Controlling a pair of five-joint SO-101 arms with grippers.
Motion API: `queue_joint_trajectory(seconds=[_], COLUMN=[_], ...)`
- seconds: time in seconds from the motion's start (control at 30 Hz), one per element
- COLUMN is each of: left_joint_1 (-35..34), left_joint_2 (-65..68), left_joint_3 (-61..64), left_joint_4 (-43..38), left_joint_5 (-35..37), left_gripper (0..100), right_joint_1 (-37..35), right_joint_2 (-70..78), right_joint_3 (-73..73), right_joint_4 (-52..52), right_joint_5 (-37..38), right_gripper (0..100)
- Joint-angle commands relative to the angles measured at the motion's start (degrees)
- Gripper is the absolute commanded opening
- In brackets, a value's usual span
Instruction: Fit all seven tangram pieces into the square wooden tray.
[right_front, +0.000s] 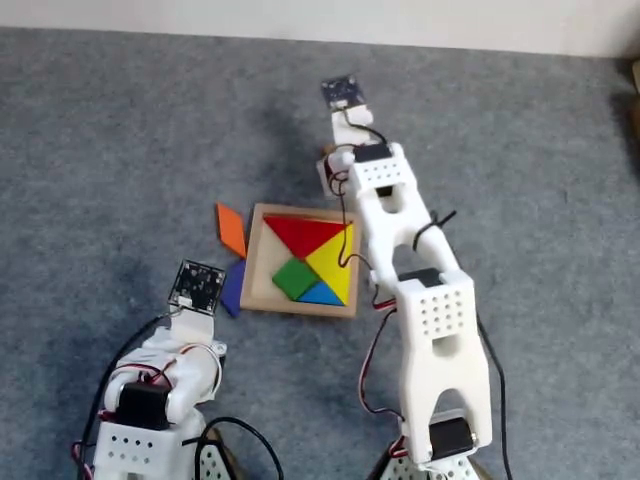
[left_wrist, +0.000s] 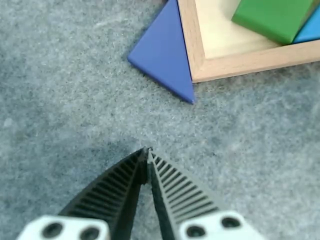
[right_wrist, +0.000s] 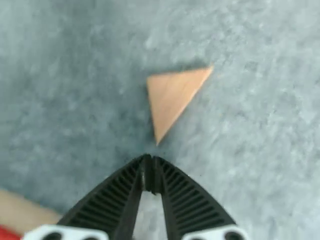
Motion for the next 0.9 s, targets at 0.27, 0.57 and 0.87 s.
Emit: queue_joint_trajectory(seconds=[0.27,0.57,0.87], left_joint_1=[-0.5,-0.5,-0.5], left_joint_2=[-1.9,-1.9,-1.9], left_joint_3=[1.1,1.1,1.1], left_joint_4=[0.3,0.3,0.3], left_joint_5=[-0.4,-0.4,-0.4], left_gripper=[1,1,1], right_joint_1=[0.4,-3.5,-0.9], right_joint_2=[-14.5,-13.4,-3.2], right_joint_3=[-0.1,3.2,4.3], right_joint_4=[10.7,-7.3,-24.0], right_joint_5=[1.1,0.7,0.8], right_gripper=[0.5,0.5,0.8])
